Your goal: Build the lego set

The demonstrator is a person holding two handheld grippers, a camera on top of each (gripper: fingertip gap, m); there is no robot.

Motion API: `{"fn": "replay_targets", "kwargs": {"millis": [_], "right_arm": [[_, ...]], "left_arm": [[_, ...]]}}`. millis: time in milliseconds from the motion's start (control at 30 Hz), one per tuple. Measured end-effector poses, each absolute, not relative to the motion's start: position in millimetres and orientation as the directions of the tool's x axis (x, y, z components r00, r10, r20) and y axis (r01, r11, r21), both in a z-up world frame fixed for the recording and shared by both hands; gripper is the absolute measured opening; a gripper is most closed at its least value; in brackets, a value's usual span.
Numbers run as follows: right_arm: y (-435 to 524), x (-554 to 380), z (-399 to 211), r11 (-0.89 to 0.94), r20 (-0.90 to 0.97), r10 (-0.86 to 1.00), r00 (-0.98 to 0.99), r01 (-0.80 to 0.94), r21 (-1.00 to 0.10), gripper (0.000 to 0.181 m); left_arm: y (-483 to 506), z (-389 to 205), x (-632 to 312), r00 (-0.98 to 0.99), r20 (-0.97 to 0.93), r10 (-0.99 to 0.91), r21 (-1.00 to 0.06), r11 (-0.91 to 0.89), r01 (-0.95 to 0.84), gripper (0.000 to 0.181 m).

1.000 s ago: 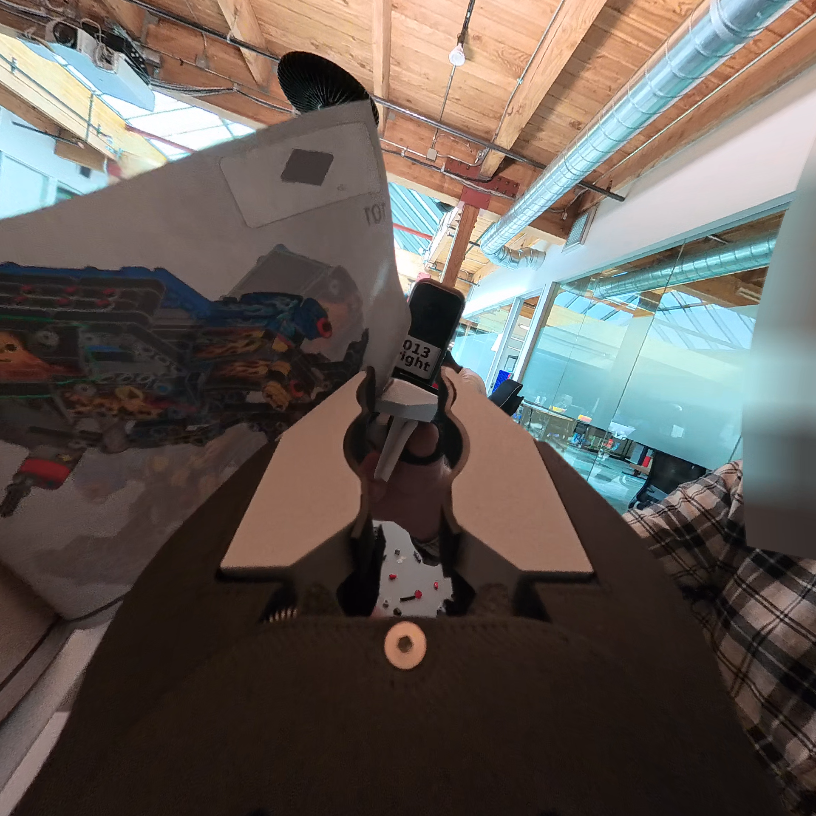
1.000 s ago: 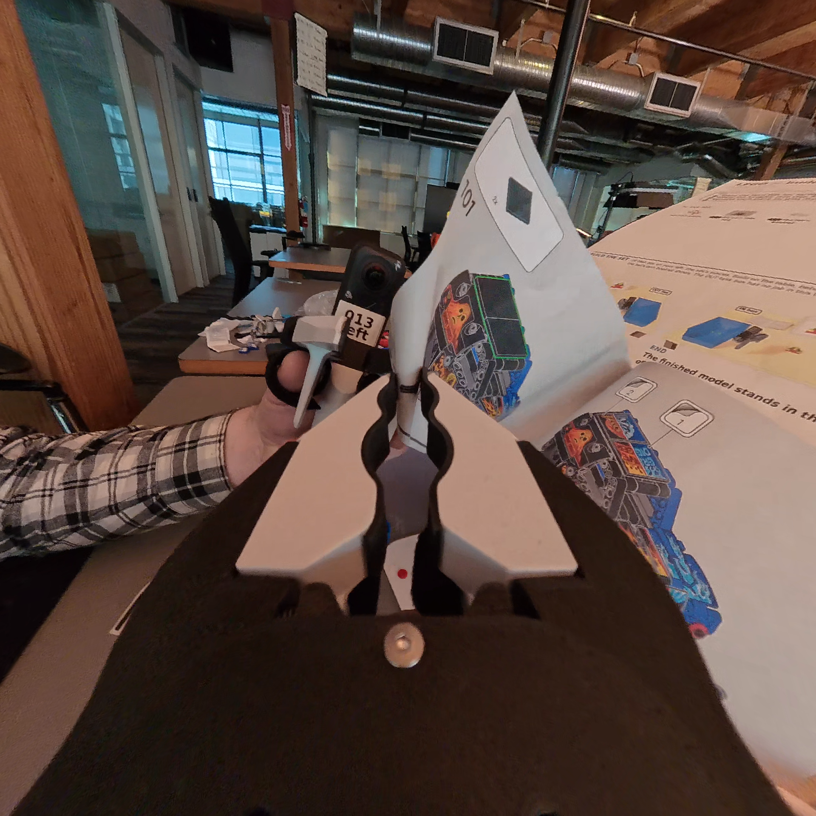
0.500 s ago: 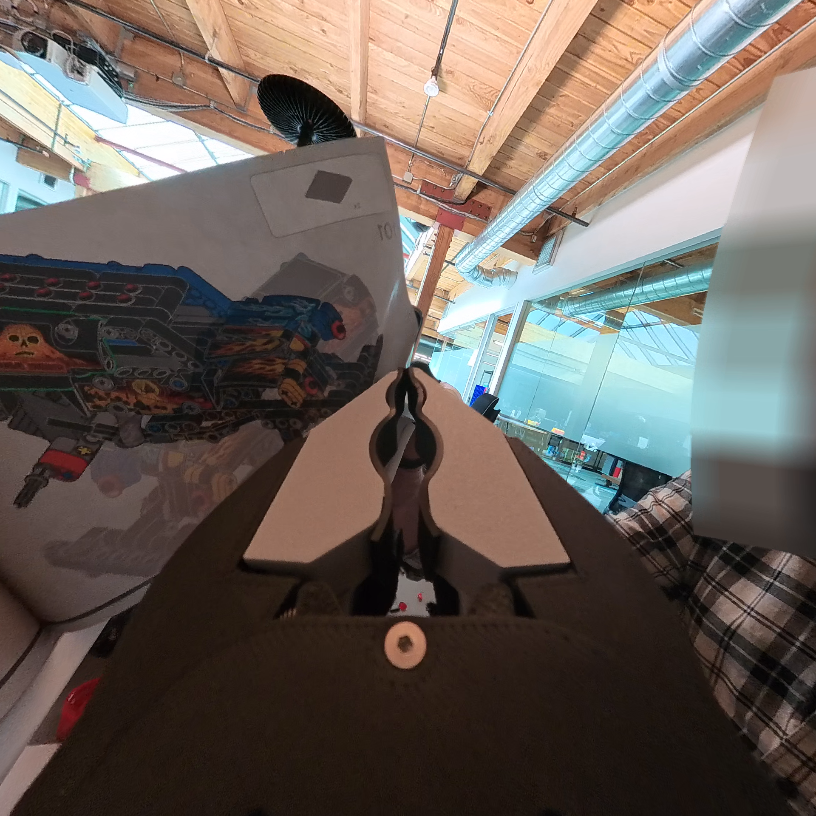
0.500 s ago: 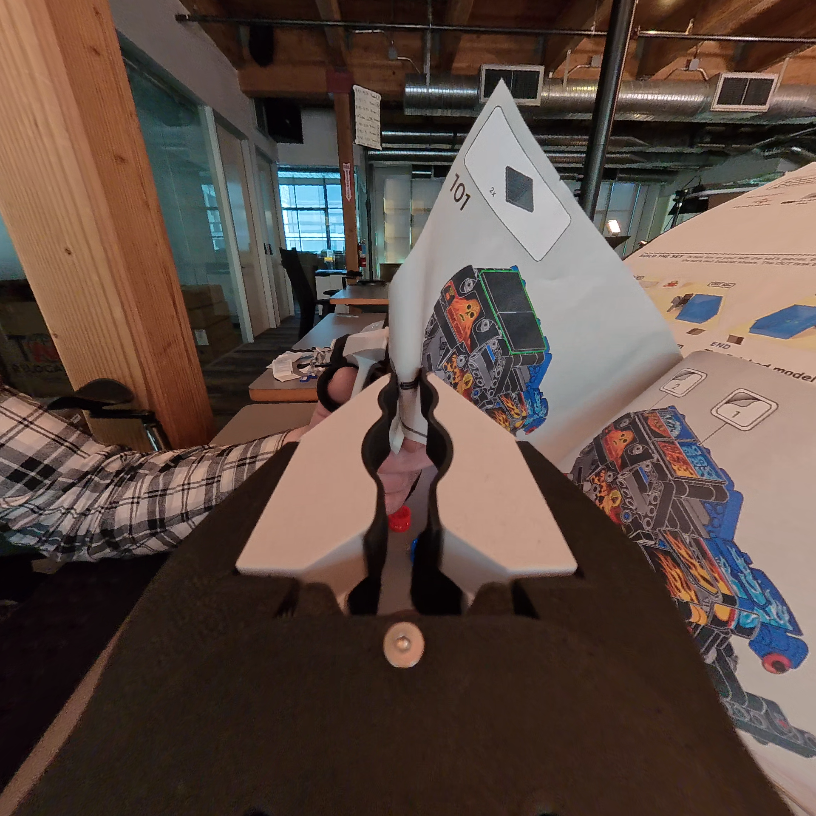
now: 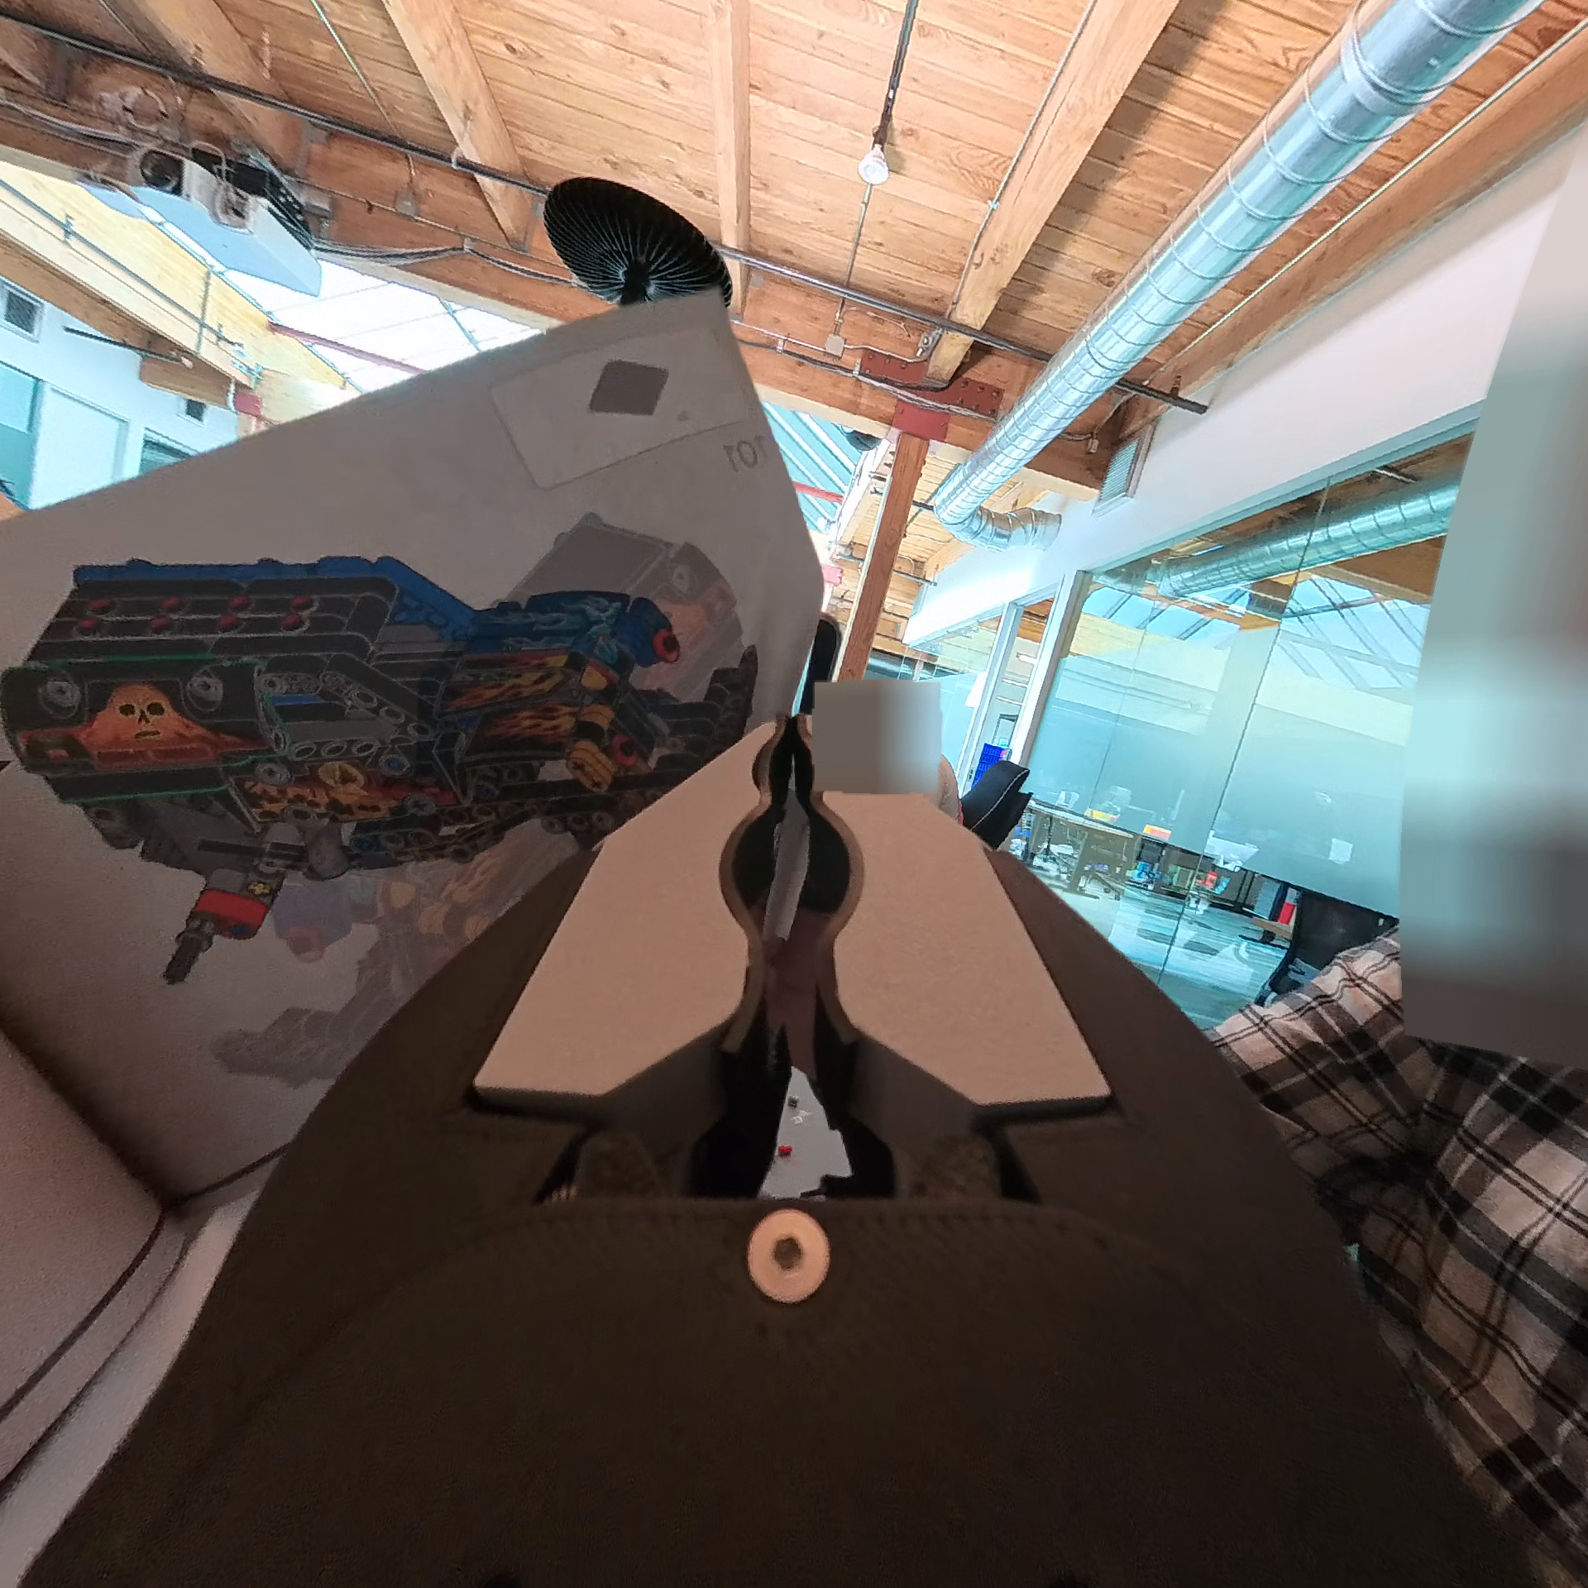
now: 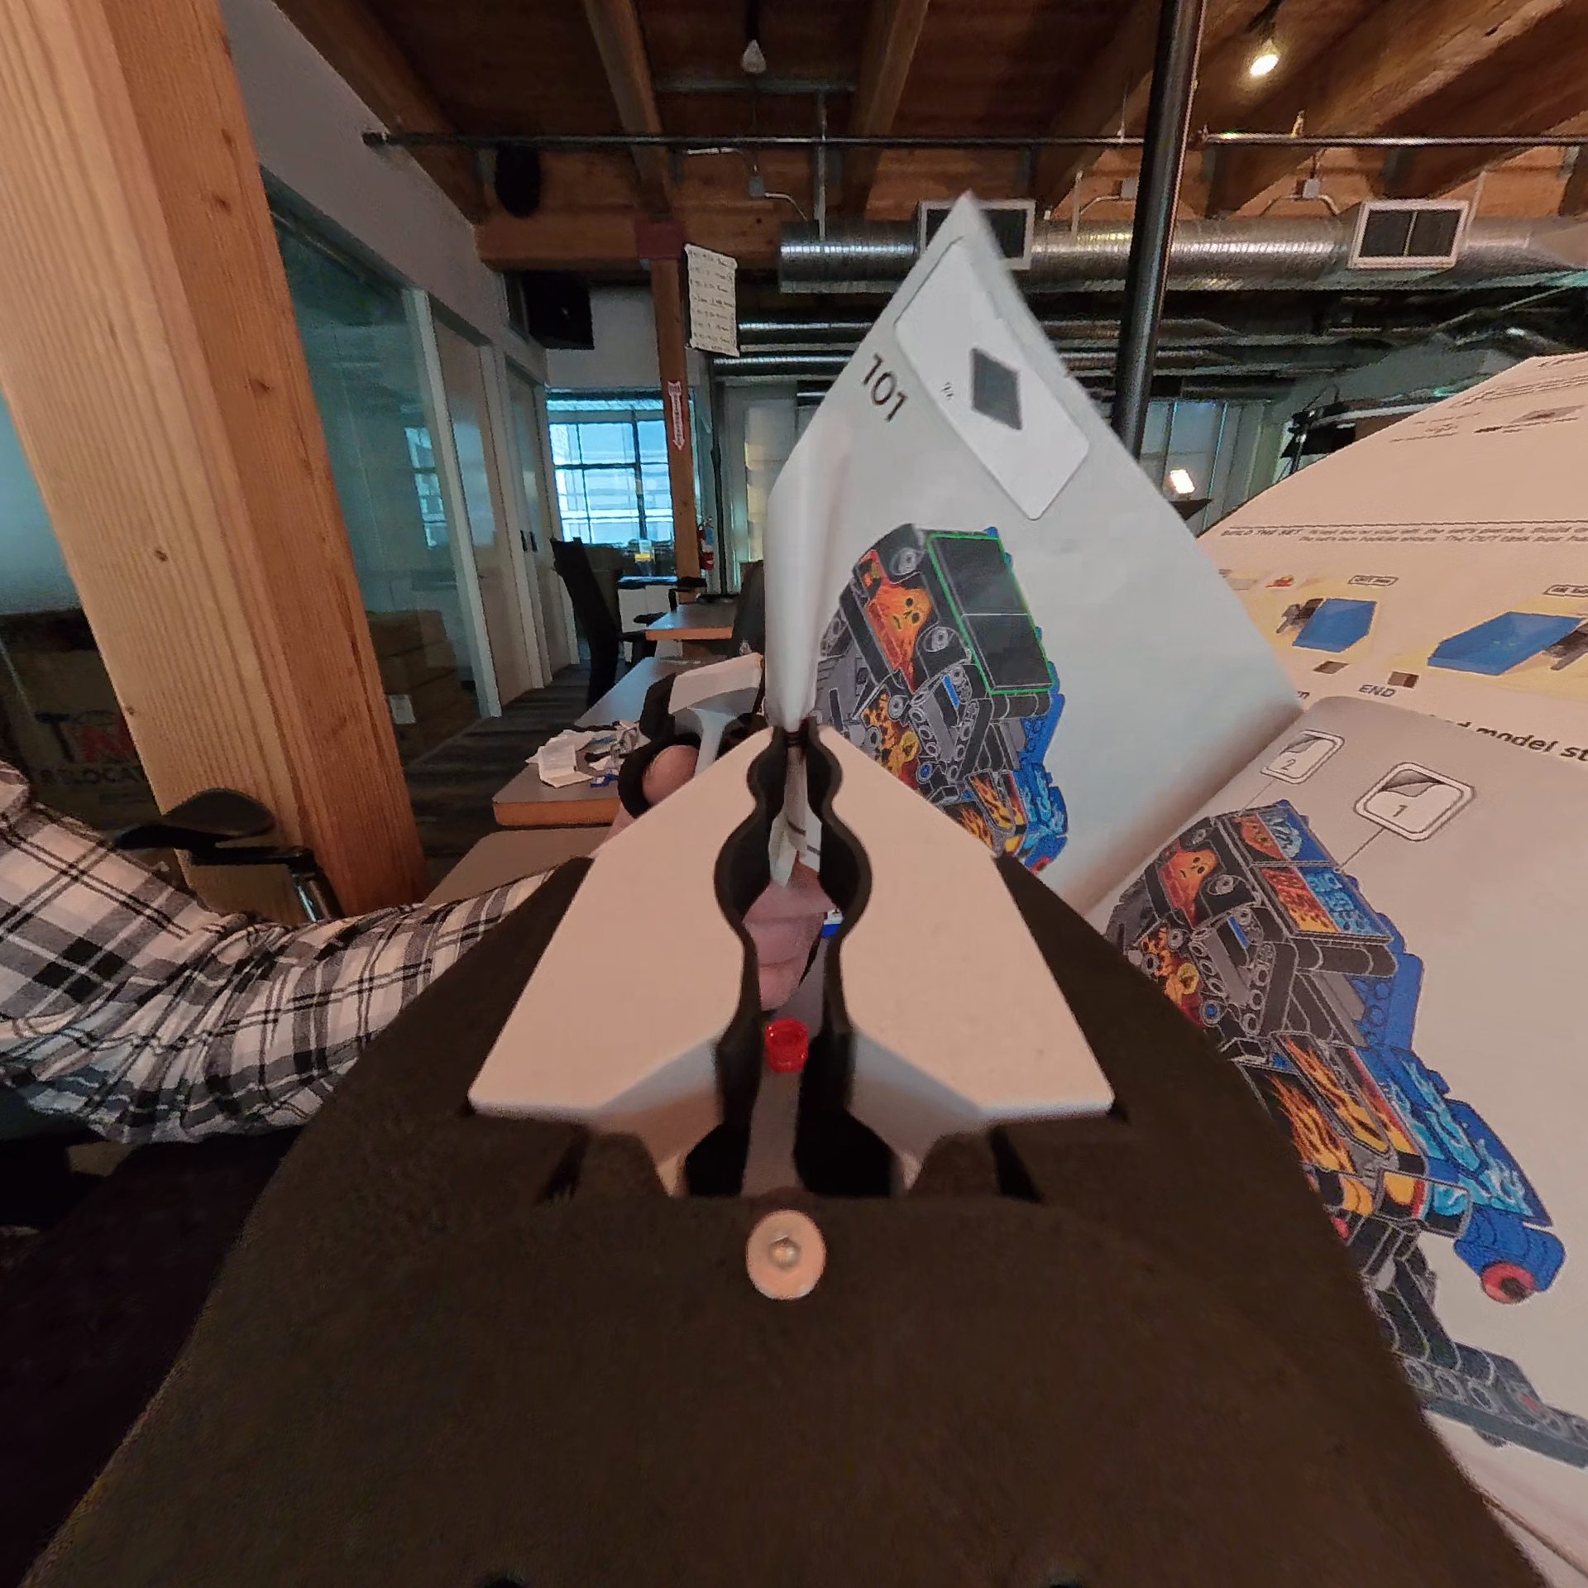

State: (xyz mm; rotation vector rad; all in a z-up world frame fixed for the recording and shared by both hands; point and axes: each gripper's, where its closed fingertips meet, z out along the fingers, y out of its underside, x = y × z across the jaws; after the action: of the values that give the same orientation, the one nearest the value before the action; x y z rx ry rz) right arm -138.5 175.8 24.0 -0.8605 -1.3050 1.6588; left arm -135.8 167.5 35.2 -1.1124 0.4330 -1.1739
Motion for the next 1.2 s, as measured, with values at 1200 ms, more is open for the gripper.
{"fn": "replay_targets", "kwargs": {"millis": [1200], "right_arm": [[162.1,-134.3,29.3,0.029,0.095,0.936,-0.338,-0.196,-0.98,0.002]], "left_arm": [[175.7,45.5,-115.8,0.574,0.083,-0.815,-0.953,0.105,0.286,0.001]]}}
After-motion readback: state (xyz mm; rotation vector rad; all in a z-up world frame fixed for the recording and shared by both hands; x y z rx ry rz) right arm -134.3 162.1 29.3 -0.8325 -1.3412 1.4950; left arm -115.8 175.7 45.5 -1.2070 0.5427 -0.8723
